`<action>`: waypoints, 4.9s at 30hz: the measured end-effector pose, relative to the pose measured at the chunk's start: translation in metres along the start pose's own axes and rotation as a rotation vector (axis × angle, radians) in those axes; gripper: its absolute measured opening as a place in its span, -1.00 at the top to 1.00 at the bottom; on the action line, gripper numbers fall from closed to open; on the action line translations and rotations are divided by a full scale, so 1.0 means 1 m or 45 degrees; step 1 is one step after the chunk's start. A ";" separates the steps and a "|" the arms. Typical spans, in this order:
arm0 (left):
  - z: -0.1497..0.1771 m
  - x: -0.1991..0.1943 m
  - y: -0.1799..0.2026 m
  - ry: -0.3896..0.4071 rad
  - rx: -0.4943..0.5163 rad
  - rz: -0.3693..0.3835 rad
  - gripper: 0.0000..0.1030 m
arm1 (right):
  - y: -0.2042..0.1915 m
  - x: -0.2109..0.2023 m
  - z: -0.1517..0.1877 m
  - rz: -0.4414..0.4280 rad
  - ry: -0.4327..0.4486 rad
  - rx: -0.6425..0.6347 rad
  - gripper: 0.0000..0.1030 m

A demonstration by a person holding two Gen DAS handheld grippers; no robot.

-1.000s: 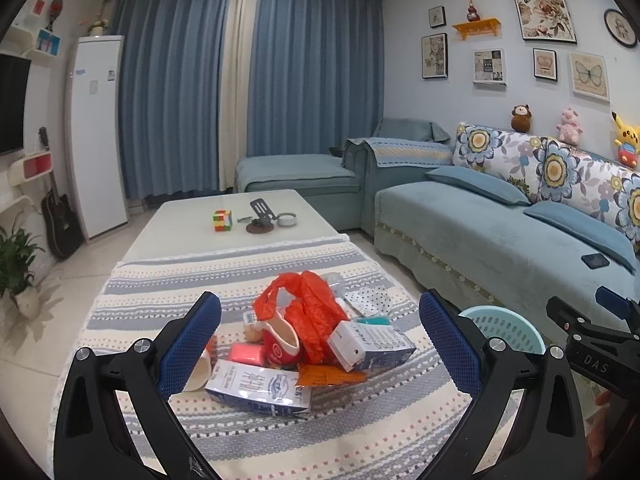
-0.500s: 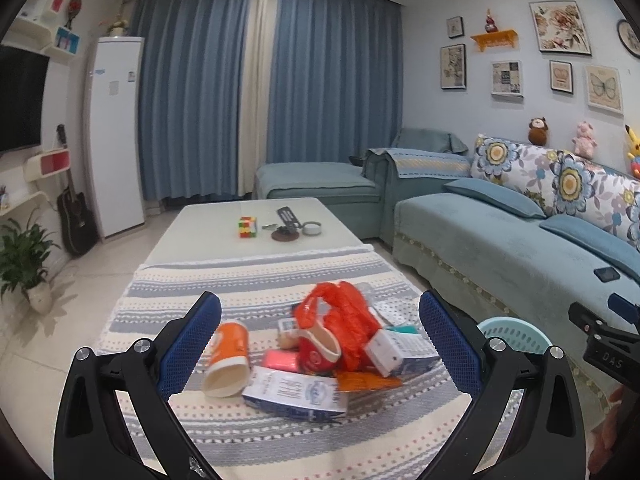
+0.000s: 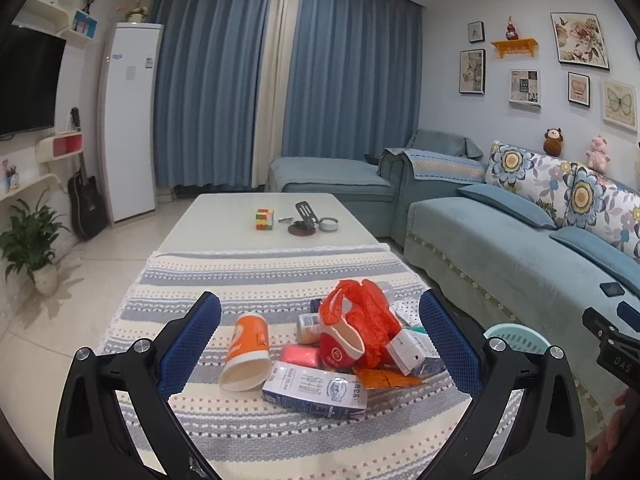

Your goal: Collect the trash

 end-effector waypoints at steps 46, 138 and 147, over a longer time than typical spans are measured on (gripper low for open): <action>0.128 0.188 -0.110 -0.729 -0.243 -0.134 -0.05 | -0.176 0.142 0.078 -0.438 -0.464 -0.215 0.06; 0.187 0.210 0.364 -0.847 0.296 0.796 -0.10 | 0.185 0.251 0.158 0.133 -0.763 0.495 -0.11; 0.155 0.184 0.317 -0.738 0.281 0.755 -0.11 | 0.172 0.231 0.146 0.118 -0.718 0.493 -0.26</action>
Point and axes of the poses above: each gripper's, at about its wrist camera, not at the fingertips, and x roughly the way its jaws point, y to its right, z to its underside, the point moved 10 cm from there along x, roughly the way its jaws point, and after that the axes turned 1 degree about y, right-handed, at the moved point
